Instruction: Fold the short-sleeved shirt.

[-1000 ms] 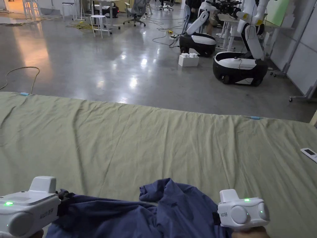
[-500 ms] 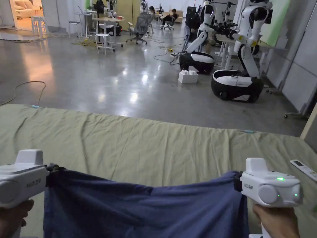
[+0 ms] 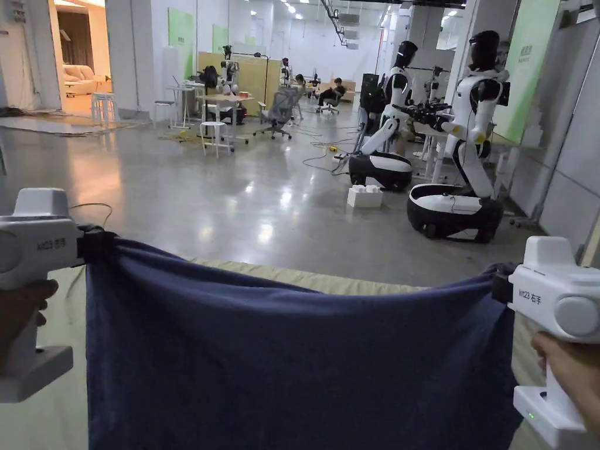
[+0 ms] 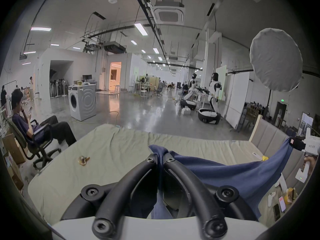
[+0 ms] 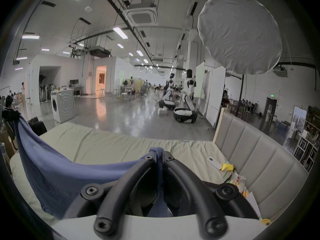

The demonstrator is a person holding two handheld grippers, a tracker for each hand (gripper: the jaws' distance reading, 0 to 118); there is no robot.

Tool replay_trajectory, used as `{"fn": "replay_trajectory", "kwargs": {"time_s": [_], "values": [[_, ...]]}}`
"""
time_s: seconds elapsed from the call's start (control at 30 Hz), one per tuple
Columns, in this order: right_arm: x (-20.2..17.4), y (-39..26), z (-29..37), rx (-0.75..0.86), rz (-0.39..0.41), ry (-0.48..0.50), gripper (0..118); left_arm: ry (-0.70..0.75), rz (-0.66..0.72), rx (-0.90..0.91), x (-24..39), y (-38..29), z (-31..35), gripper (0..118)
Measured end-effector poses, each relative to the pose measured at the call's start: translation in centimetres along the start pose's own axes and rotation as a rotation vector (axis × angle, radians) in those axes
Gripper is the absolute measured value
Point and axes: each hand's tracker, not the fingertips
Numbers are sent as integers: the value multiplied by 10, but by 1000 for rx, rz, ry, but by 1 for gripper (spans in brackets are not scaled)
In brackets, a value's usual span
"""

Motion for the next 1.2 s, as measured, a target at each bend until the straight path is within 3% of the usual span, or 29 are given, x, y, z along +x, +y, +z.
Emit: {"fn": "replay_trajectory", "kwargs": {"time_s": [0.13, 0.17, 0.33, 0.77, 1.03, 1.2], "values": [[13, 28, -2, 36, -18, -14, 5, 3, -19, 43, 4, 30, 6, 5], [-1, 38, 20, 59, -8, -23, 5, 3, -29, 51, 6, 37, 7, 5], [-2, 72, 18, 99, -17, -54, 5, 12, -50, 73, 10, 65, -5, 5], [2, 126, -53, 181, 28, -111, 5, 61, -75, 125, 22, 126, -56, 5], [8, 91, -77, 173, -6, -115, 5, 60, -82, 109, 24, 92, -75, 5], [2, 29, -64, 88, -1, -89, 5, 41, -60, 63, 16, 32, -72, 5]]}}
